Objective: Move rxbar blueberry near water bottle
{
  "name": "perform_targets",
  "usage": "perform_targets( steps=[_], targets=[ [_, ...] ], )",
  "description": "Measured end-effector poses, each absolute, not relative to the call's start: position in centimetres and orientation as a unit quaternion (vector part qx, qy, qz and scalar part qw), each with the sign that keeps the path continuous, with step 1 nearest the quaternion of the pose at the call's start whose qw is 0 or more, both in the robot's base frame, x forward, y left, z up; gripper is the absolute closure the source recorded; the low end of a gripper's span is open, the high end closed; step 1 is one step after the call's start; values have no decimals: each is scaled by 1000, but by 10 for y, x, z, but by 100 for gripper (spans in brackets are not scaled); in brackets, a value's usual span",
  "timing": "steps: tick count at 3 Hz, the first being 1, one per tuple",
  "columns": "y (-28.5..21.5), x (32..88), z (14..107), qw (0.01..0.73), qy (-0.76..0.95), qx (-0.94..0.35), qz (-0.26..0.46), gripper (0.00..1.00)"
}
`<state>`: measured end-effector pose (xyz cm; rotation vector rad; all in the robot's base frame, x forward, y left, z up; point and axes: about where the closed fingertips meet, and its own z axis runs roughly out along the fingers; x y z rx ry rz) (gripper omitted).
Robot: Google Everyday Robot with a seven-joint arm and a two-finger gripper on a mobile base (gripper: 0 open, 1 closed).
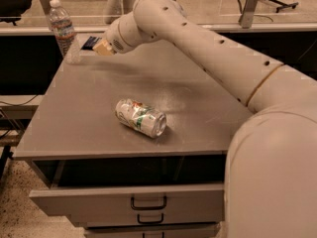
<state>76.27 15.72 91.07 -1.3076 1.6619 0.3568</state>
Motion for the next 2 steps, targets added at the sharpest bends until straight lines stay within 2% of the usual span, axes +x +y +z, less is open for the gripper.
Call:
perform_targets(
  steps=[2],
  targets=[
    [181,767,869,445,691,-545,164,100]
  ],
)
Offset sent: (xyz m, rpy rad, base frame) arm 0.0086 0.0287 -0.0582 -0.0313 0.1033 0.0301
